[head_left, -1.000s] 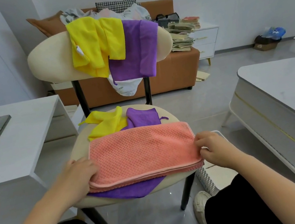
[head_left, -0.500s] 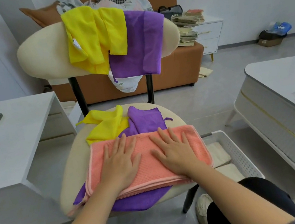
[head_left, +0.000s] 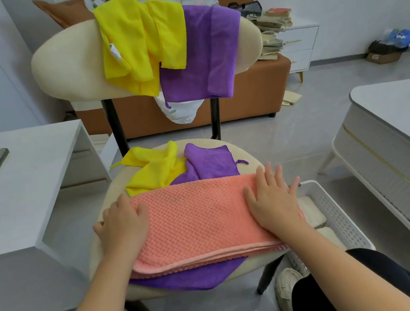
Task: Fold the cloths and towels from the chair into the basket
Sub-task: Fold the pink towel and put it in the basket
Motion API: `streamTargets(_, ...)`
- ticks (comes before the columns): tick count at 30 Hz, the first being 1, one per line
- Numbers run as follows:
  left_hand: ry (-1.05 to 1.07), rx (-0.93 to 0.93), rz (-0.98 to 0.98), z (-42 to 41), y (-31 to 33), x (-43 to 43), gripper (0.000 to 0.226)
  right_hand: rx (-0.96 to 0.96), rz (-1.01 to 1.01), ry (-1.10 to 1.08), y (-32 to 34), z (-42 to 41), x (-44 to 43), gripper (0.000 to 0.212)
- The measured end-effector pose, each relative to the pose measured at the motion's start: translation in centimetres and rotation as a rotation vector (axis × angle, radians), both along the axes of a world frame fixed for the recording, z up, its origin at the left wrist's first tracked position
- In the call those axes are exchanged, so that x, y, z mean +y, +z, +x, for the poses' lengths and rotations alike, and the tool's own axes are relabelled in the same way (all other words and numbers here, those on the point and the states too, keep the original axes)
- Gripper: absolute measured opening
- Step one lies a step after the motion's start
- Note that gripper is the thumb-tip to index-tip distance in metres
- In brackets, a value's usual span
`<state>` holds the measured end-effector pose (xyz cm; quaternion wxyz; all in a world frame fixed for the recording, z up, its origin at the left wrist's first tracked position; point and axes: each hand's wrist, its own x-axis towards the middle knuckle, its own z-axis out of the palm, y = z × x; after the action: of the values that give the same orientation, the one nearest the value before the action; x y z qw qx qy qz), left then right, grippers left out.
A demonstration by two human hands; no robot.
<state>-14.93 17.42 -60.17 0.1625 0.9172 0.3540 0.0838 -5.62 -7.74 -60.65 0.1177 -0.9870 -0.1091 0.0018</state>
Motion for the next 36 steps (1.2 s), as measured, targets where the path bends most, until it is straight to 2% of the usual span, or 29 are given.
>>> streamTargets(2, 0.030, -0.049, -0.147, 0.2, 0.3, 1.3, 0.038, -0.054, 0.030, 0.127, 0.6, -0.8, 1.9, 0.063)
streamTargets(5, 0.052, -0.116, -0.429, 0.5, 0.6, 2.4, 0.039, -0.018, 0.059, 0.328, 1.4, -2.0, 5.5, 0.063)
streamTargets(8, 0.031, -0.102, -0.612, 0.8, 1.0, 3.0, 0.025, 0.041, 0.031, 0.444, 0.6, -2.6, 7.9, 0.062)
streamTargets(10, 0.033, -0.125, -0.736, 0.9, 1.2, 3.0, 0.015, 0.028, -0.036, 0.471, -0.5, -2.8, 8.5, 0.071)
streamTargets(12, 0.016, -0.158, -0.768, 1.0, 1.5, 2.9, 0.016, 0.007, -0.075, 0.471, -1.3, -2.8, 8.6, 0.085)
streamTargets(14, -0.005, -0.209, -0.750, 1.1, 1.8, 2.8, 0.019, 0.007, -0.082, 0.471, -1.5, -2.7, 8.7, 0.088)
streamTargets(17, -0.054, -0.213, -0.758, 0.7, 2.4, 2.8, 0.016, 0.000, -0.075, 0.469, -1.5, -2.7, 8.6, 0.088)
streamTargets(20, -0.178, -0.053, -0.797, -0.3, 2.8, 3.1, 0.020, 0.003, -0.069, 0.468, -1.4, -2.9, 8.6, 0.085)
streamTargets(22, -0.220, -0.079, -0.845, -0.8, 3.2, 2.7, 0.020, 0.004, -0.037, 0.479, -1.0, -2.9, 8.3, 0.074)
streamTargets(24, -0.172, -0.251, -1.019, -0.7, 4.0, 1.5, 0.018, 0.018, 0.146, 0.502, -0.6, -2.9, 7.9, 0.059)
streamTargets(27, -0.106, -0.402, -1.365, 0.2, 5.1, -0.8, 0.023, 0.181, 0.777, 0.379, 0.6, -2.9, 7.2, 0.039)
streamTargets(29, -0.203, -0.395, -1.583, 1.0, 5.3, -2.4, 0.029, 0.564, 1.229, 0.200, 1.9, -2.8, 6.9, 0.027)
streamTargets(31, -0.327, -0.344, -1.652, 1.7, 4.9, -4.0, 0.027, 0.984, 1.523, 0.071, 2.8, -2.2, 6.4, 0.037)
streamTargets(33, -0.341, -0.321, -1.604, 2.4, 4.3, -5.4, 0.021, 1.219, 1.624, 0.024, 3.5, -1.8, 5.6, 0.050)
streamTargets(34, -0.306, -0.343, -1.580, 2.7, 4.0, -6.0, 0.021, 1.257, 1.619, 0.033, 3.6, -1.6, 5.2, 0.047)
streamTargets(36, -0.226, -0.461, -1.558, 3.2, 3.6, -6.9, 0.024, 1.234, 1.521, 0.041, 3.6, -1.4, 4.8, 0.027)
